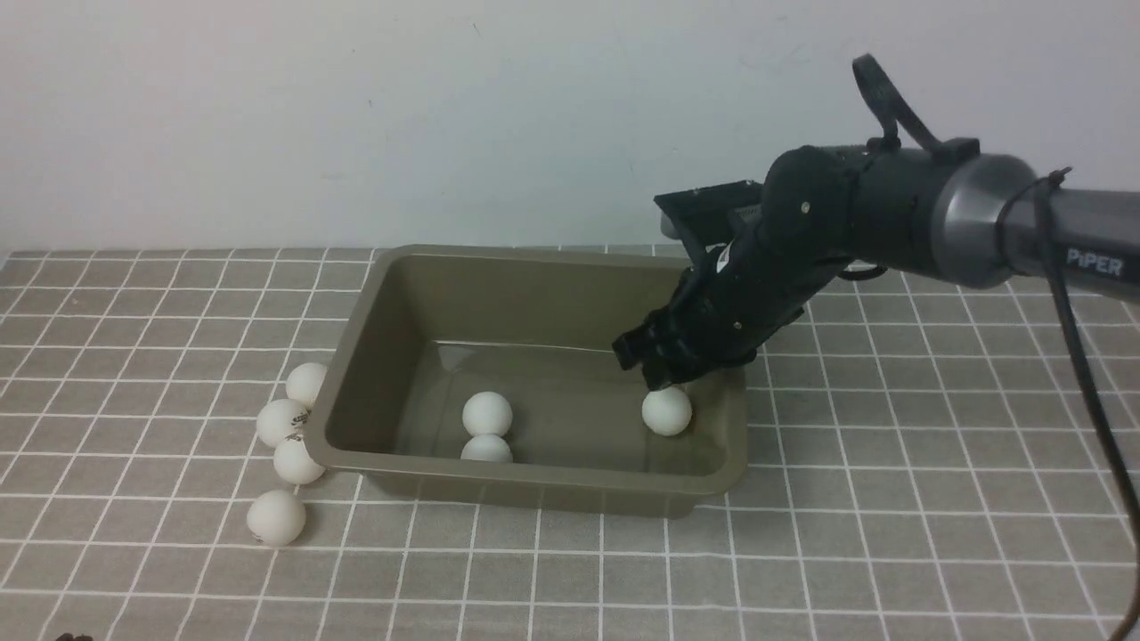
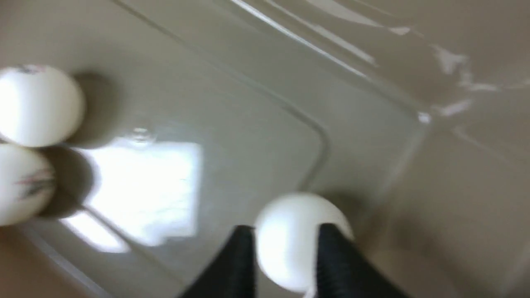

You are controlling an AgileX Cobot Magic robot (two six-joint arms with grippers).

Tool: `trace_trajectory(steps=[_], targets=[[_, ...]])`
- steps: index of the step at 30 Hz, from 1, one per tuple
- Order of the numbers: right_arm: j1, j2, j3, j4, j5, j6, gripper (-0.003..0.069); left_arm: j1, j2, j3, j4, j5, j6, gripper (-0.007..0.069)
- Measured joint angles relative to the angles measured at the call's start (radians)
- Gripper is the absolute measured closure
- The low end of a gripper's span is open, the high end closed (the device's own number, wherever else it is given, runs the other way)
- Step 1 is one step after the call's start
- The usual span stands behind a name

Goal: Put the table tennis balls into the box on the grey coffee tablecloth.
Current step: 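Reach for and grasp a ping pong ball on the table beside the basket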

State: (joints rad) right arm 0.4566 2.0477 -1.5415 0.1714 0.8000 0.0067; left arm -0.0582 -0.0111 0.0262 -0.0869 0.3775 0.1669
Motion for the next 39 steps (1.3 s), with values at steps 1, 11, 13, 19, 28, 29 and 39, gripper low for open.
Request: trace_trajectory(steps=[1, 11, 13, 19, 28, 29, 39], targets=[[0.0, 0.0, 0.0, -0.019, 0.005, 0.017, 0.0534, 0.0, 0.0, 0.0, 0.0, 0.0, 0.0, 0.0629], [0.0, -0.059, 0.0, -0.377, 0.102, 0.278, 0.0671, 0.0, 0.0, 0.0, 0.004, 0.0, 0.0, 0.0629], [0.0, -0.076, 0.0, -0.409, 0.118, 0.292, 0.0671, 0.0, 0.0, 0.0, 0.024, 0.0, 0.003, 0.0629], [0.0, -0.157, 0.0, -0.39, 0.164, 0.286, 0.0672, 0.0, 0.0, 0.001, -0.036, -0.062, -0.064, 0.0629], [0.0, -0.597, 0.134, -0.22, 0.279, 0.111, 0.0672, 0.0, 0.0, 0.001, -0.273, -0.25, -0.175, 0.0629], [0.0, -0.66, 0.177, -0.22, 0.25, 0.118, 0.0672, 0.0, 0.0, 0.001, -0.281, -0.259, -0.178, 0.0629], [0.0, -1.699, 0.954, -0.249, -0.425, 0.215, 0.0672, 0.0, 0.006, -0.004, -0.365, -0.435, -0.193, 0.0629]])
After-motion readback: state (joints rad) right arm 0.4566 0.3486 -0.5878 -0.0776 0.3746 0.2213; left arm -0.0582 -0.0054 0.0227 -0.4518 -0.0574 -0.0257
